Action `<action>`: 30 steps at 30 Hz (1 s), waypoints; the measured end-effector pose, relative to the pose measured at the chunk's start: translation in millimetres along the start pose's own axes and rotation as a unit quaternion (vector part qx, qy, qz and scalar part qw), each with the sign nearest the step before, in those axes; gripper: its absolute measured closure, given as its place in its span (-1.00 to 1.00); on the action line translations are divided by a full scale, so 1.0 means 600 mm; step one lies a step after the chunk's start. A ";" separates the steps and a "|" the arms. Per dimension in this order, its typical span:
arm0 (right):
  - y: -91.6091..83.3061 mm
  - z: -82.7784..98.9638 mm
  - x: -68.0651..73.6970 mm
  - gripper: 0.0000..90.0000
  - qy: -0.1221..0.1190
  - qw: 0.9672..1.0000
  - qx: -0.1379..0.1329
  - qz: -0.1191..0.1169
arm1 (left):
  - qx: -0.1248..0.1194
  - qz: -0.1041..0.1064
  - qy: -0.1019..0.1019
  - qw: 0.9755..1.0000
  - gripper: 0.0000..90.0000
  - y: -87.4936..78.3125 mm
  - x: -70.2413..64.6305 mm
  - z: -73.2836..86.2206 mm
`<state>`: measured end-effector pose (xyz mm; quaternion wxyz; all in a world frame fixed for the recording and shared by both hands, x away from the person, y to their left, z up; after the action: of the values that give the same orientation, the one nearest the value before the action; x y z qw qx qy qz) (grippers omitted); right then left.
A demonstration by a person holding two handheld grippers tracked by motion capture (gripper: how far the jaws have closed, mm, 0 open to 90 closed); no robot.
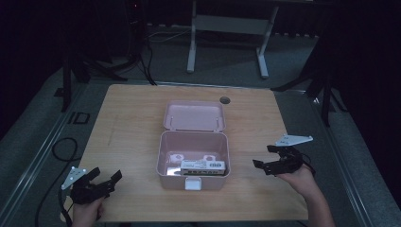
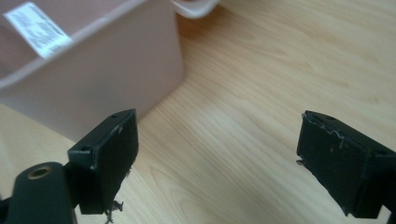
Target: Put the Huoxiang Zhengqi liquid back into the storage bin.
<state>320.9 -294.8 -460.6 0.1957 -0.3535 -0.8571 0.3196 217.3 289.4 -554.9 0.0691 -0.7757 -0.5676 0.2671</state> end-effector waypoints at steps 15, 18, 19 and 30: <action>0.009 0.114 -0.030 -0.70 0.097 0.994 -0.014 0.055 | 0.002 0.000 -0.003 1.000 -0.97 0.000 0.000 0.001; 0.015 0.133 -0.028 -0.70 0.103 0.992 -0.014 0.070 | 0.002 0.000 -0.004 1.000 -0.97 0.001 0.000 0.001; 0.016 0.137 -0.027 -0.70 0.103 0.992 -0.013 0.073 | 0.002 0.000 -0.004 1.000 -0.97 0.001 0.000 0.001; 0.025 0.166 -0.019 -0.70 0.113 0.991 -0.012 0.071 | 0.007 -0.002 -0.002 1.000 -0.97 0.002 -0.001 0.002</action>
<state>279.6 -335.6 -544.1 0.2637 -0.4497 -0.8060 0.2802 217.4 288.3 -555.8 0.0744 -0.7734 -0.5676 0.2722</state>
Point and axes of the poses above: each handheld gripper's, and its own axes: y roughly forward along the jaws, z roughly out of its underside, x roughly to its left, the point moved 1 cm from there along y, roughly forward along the jaws, and after that the axes turned 2 degrees about y, right-handed, at the moved point
